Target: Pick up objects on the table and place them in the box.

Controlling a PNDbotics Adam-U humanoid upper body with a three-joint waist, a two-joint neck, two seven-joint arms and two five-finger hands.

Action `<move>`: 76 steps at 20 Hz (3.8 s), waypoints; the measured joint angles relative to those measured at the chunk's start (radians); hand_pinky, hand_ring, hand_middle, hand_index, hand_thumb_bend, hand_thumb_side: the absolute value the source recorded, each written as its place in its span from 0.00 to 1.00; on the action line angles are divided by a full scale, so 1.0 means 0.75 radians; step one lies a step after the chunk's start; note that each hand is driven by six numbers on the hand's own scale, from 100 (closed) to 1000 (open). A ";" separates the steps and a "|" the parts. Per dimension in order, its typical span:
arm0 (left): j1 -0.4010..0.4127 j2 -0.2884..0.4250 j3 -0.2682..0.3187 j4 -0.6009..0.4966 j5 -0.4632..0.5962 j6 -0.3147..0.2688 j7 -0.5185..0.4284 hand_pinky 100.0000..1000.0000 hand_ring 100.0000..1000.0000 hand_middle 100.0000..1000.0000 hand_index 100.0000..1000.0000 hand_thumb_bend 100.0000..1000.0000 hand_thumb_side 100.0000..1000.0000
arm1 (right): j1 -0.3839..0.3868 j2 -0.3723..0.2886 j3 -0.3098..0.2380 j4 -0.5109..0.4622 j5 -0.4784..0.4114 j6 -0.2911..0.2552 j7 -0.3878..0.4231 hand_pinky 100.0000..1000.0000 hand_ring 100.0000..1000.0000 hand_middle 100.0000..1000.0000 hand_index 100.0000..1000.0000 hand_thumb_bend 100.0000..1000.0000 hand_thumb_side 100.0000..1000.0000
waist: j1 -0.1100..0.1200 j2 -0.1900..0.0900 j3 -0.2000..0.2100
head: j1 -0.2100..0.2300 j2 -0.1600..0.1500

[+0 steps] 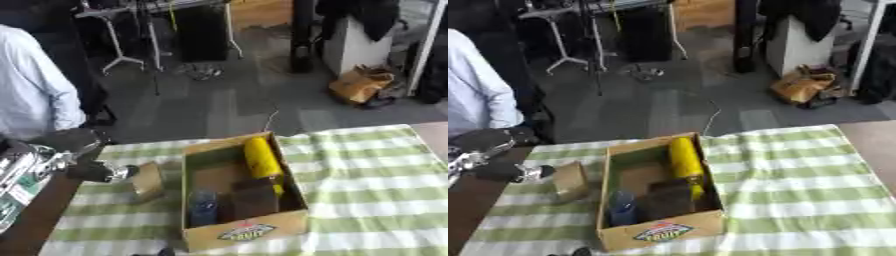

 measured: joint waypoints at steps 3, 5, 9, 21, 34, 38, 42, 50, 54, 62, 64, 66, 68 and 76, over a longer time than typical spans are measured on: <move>-0.054 0.000 -0.027 0.054 -0.029 -0.022 -0.035 1.00 1.00 1.00 1.00 0.63 0.96 | 0.000 0.000 0.005 0.000 0.000 0.000 0.000 0.75 0.99 0.89 0.89 0.00 1.00 | 0.000 0.000 0.000 | 0.001 -0.009; -0.086 -0.002 -0.041 0.095 -0.040 -0.027 -0.058 1.00 1.00 1.00 1.00 0.67 0.94 | 0.001 0.000 0.008 0.000 0.000 -0.001 0.001 0.75 0.99 0.89 0.89 0.00 1.00 | 0.000 0.000 0.000 | 0.001 -0.018; -0.153 -0.018 -0.047 0.177 -0.005 -0.010 -0.099 1.00 1.00 1.00 1.00 0.75 0.88 | 0.001 0.000 0.012 0.000 0.001 -0.003 0.003 0.74 0.99 0.89 0.89 0.00 1.00 | 0.000 0.000 0.000 | 0.005 -0.026; -0.270 -0.042 -0.126 0.314 -0.438 -0.290 0.071 0.98 1.00 0.95 1.00 0.56 1.00 | 0.000 0.000 0.028 0.000 0.002 -0.010 0.010 0.74 0.99 0.89 0.89 0.00 1.00 | 0.011 0.000 -0.008 | 0.000 -0.053; -0.474 -0.164 -0.162 0.606 0.507 0.719 0.137 0.69 0.82 0.76 0.93 0.21 1.00 | 0.019 -0.016 0.032 0.000 0.002 0.003 0.025 0.74 0.99 0.88 0.88 0.00 1.00 | 0.046 -0.043 0.035 | -0.037 -0.026; -0.525 -0.222 -0.192 0.664 0.595 0.778 0.182 0.69 0.82 0.76 0.92 0.21 1.00 | 0.028 -0.025 0.032 0.000 -0.002 0.014 0.032 0.73 0.99 0.88 0.88 0.00 1.00 | 0.066 -0.061 0.043 | -0.044 -0.005; -0.559 -0.293 -0.221 0.732 0.680 0.810 0.213 0.72 0.83 0.81 0.95 0.25 1.00 | 0.028 -0.043 0.032 0.000 -0.018 0.024 0.042 0.73 0.98 0.88 0.88 0.00 1.00 | 0.088 -0.087 0.043 | -0.051 0.013; -0.592 -0.420 -0.282 0.908 0.537 0.775 0.178 0.75 0.84 0.81 0.96 0.24 1.00 | 0.028 -0.075 0.032 0.000 -0.058 0.035 0.066 0.73 0.98 0.87 0.87 0.00 1.00 | 0.121 -0.123 0.042 | -0.061 0.043; -0.596 -0.479 -0.272 0.996 0.378 0.754 0.157 0.75 0.84 0.81 0.96 0.24 1.00 | 0.028 -0.082 0.032 0.000 -0.069 0.039 0.074 0.72 0.98 0.87 0.87 0.00 1.00 | 0.131 -0.134 0.047 | -0.061 0.054; -0.600 -0.542 -0.215 1.136 0.085 0.716 0.119 0.75 0.84 0.81 0.96 0.18 1.00 | 0.028 -0.094 0.032 0.000 -0.093 0.043 0.086 0.72 0.98 0.87 0.87 0.00 1.00 | 0.140 -0.136 0.046 | -0.059 0.065; -0.604 -0.543 -0.199 1.158 0.008 0.702 0.105 0.75 0.84 0.80 0.96 0.17 1.00 | 0.028 -0.094 0.032 0.000 -0.093 0.042 0.087 0.72 0.98 0.87 0.87 0.00 1.00 | 0.140 -0.136 0.044 | -0.060 0.066; -0.612 -0.543 -0.180 1.169 -0.057 0.687 0.091 0.75 0.84 0.80 0.95 0.17 1.00 | 0.028 -0.094 0.032 0.000 -0.093 0.041 0.088 0.72 0.98 0.87 0.87 0.00 1.00 | 0.140 -0.136 0.044 | -0.060 0.069; -0.615 -0.543 -0.164 1.170 -0.105 0.675 0.078 0.74 0.83 0.79 0.95 0.17 1.00 | 0.029 -0.094 0.032 0.000 -0.093 0.042 0.088 0.72 0.98 0.87 0.87 0.00 1.00 | 0.140 -0.136 0.048 | -0.062 0.076; -0.619 -0.564 -0.145 1.171 -0.179 0.626 0.029 0.74 0.83 0.78 0.96 0.22 1.00 | 0.030 -0.093 0.040 0.000 -0.093 0.042 0.089 0.72 0.98 0.87 0.87 0.00 1.00 | 0.138 -0.136 0.037 | -0.059 0.078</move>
